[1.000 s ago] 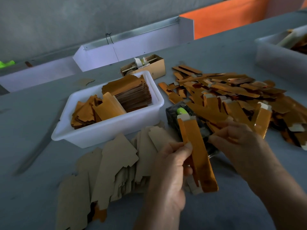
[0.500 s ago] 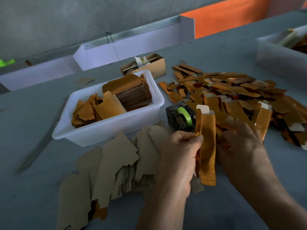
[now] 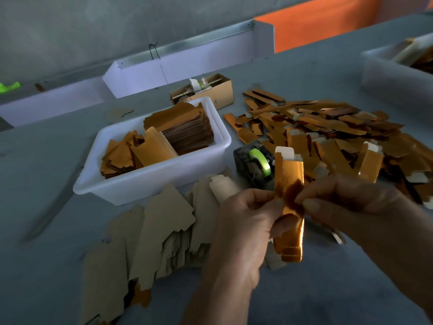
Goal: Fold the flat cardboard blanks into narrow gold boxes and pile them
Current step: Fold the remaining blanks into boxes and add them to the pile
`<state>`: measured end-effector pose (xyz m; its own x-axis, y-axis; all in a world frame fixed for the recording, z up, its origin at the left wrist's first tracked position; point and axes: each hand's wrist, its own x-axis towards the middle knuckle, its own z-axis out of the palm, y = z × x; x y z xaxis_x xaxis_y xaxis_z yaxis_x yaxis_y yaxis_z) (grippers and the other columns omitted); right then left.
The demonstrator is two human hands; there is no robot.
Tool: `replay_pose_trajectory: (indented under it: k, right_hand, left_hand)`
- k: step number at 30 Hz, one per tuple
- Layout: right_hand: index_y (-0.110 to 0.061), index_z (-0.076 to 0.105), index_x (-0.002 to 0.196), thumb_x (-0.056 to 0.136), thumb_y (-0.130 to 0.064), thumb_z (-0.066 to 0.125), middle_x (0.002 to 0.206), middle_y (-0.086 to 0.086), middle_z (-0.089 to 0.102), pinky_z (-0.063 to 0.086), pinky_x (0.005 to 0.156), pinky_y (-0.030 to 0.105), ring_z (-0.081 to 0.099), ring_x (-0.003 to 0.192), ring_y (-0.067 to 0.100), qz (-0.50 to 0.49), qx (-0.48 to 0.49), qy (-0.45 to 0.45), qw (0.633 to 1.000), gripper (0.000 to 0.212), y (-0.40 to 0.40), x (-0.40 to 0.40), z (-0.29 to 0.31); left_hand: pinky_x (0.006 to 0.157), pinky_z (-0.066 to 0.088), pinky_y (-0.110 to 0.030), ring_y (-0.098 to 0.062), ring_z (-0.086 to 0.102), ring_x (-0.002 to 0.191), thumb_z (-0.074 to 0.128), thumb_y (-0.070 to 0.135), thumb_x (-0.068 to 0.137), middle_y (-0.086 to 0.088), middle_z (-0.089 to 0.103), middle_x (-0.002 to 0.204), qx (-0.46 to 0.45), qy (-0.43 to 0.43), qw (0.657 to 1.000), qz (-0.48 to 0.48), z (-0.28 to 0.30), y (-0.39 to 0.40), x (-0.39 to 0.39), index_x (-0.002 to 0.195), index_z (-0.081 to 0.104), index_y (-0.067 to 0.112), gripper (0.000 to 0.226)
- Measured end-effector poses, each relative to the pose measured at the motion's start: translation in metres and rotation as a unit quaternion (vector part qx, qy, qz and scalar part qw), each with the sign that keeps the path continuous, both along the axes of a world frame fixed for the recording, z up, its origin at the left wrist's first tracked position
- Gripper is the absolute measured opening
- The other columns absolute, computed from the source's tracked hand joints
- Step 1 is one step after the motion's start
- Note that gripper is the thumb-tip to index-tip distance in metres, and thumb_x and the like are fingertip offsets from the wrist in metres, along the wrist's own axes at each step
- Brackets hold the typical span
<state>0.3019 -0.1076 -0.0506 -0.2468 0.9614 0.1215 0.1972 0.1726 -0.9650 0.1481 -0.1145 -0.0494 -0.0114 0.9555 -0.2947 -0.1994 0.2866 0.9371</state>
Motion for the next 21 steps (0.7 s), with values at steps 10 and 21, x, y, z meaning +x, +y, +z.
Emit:
replay_pose_trajectory:
  k: [10, 21]
  right_hand:
    - [-0.048, 0.066, 0.087, 0.063, -0.06, 0.046, 0.082, -0.015, 0.069, 0.052, 0.059, 0.019, 0.063, 0.075, 0.003, 0.011, 0.057, -0.081, 0.995, 0.034, 0.001, -0.006, 0.0]
    - [-0.05, 0.063, 0.092, 0.062, -0.057, 0.046, 0.08, -0.024, 0.068, 0.052, 0.062, 0.019, 0.064, 0.077, -0.003, -0.004, 0.072, -0.105, 0.992, 0.036, -0.003, -0.012, 0.008]
  left_hand:
    - [0.044, 0.045, -0.016, -0.007, 0.063, 0.054, 0.066, 0.017, 0.087, -0.001, 0.069, 0.067, 0.038, 0.093, 0.995, -0.008, 0.006, -0.009, -0.001, 0.081, 0.071, 0.013, 0.009]
    - [0.066, 0.058, -0.027, -0.026, 0.073, 0.08, 0.066, 0.009, 0.084, -0.018, 0.073, 0.087, 0.007, -0.022, 0.997, -0.078, 0.012, -0.009, -0.007, 0.088, 0.071, 0.0, 0.011]
